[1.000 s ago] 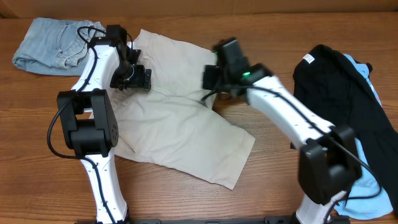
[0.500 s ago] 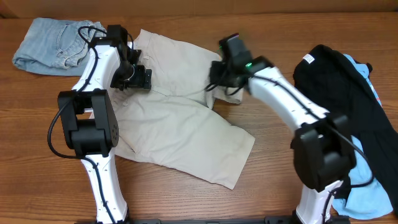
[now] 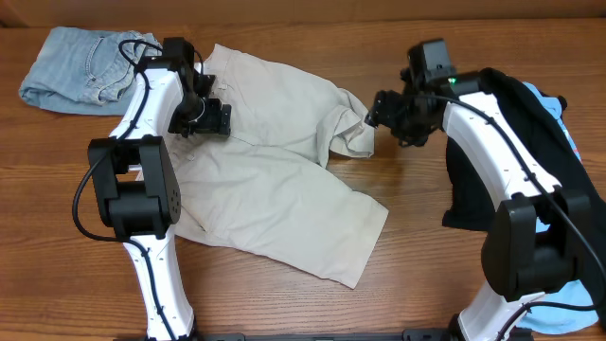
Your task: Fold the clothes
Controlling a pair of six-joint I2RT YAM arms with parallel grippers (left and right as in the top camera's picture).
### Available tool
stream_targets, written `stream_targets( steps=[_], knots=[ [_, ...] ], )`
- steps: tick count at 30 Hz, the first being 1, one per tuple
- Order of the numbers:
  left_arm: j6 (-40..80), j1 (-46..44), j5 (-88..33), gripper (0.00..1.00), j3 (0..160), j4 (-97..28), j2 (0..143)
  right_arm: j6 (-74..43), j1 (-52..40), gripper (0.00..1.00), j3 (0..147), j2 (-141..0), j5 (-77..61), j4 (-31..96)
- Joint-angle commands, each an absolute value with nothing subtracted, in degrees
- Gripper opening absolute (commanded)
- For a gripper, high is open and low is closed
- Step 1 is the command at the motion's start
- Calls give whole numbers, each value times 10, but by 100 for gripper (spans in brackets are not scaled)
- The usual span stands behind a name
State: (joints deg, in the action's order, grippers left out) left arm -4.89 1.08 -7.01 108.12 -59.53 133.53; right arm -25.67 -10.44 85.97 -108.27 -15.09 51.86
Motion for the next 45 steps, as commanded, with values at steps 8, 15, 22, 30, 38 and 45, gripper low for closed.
stream_targets(
  steps=[8,15,22,30,38,45],
  knots=[
    [-64,3,-71,89,1084,-584,1360,-320,-106,63,688,-1075,-194,350],
    [-64,3,-71,89,1084,-581,1360,-363,-115,54,641,-1075,-189,243],
    [-64,3,-71,89,1084,-579,1360,-376,-135,33,641,-1075,-174,199],
    [-65,3,-71,89,1084,-578,1360,-375,-143,4,642,-1075,-150,200],
    [-65,3,-71,89,1084,-576,1360,-289,-82,4,736,-1035,-150,352],
    [-64,3,-71,89,1084,-575,1360,-196,-43,4,915,-1014,-151,562]
  ],
)
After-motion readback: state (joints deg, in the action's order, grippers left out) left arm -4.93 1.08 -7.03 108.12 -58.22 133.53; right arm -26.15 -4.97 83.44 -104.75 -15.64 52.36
